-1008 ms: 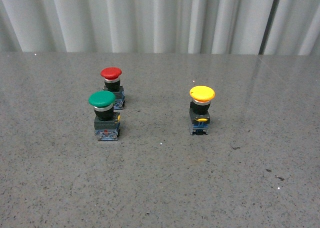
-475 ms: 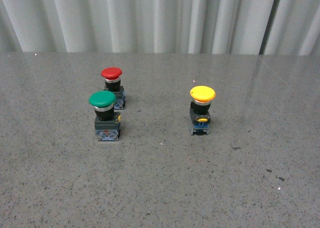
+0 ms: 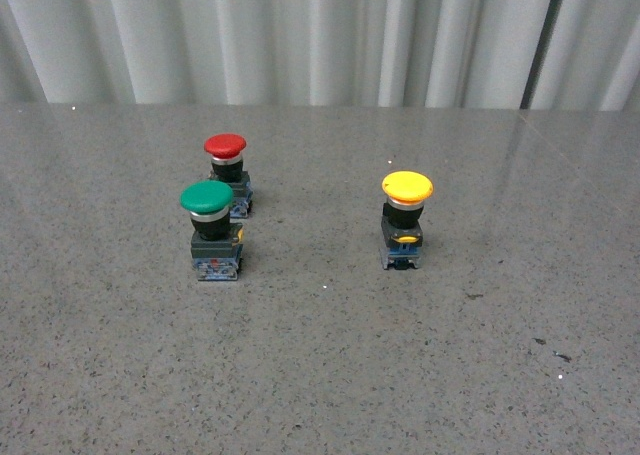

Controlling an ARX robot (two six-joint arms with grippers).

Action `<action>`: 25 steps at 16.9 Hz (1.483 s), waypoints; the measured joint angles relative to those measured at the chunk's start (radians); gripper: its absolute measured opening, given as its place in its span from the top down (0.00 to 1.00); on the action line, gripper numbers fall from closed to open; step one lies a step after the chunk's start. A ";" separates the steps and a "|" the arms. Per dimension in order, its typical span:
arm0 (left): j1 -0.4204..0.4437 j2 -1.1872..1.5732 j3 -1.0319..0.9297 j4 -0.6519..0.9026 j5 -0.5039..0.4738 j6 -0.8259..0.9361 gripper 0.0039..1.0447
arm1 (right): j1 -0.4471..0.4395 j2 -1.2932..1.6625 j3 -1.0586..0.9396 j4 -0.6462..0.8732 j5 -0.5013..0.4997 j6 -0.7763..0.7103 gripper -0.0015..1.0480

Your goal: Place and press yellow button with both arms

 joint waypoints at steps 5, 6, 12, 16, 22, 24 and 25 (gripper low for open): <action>0.000 0.000 0.000 0.000 0.000 0.000 0.47 | 0.000 0.000 0.000 0.000 0.000 0.000 0.06; 0.000 0.000 0.000 0.000 0.000 0.000 0.41 | 0.000 0.000 0.000 0.000 0.000 0.000 0.06; 0.000 0.000 0.000 0.000 0.000 0.000 0.07 | 0.062 0.386 0.116 0.323 -0.020 0.117 0.06; 0.000 0.000 0.000 0.000 0.000 0.000 0.06 | 0.246 0.964 0.373 0.713 0.045 0.085 0.06; 0.000 0.000 0.000 0.000 0.000 0.000 0.06 | 0.429 1.540 0.709 0.724 0.113 0.002 0.06; 0.000 0.000 0.000 0.000 0.000 0.000 0.06 | 0.455 1.620 0.763 0.694 0.121 -0.015 0.14; 0.000 0.000 0.000 0.000 0.000 0.000 0.06 | 0.460 1.634 0.771 0.692 0.124 -0.019 0.18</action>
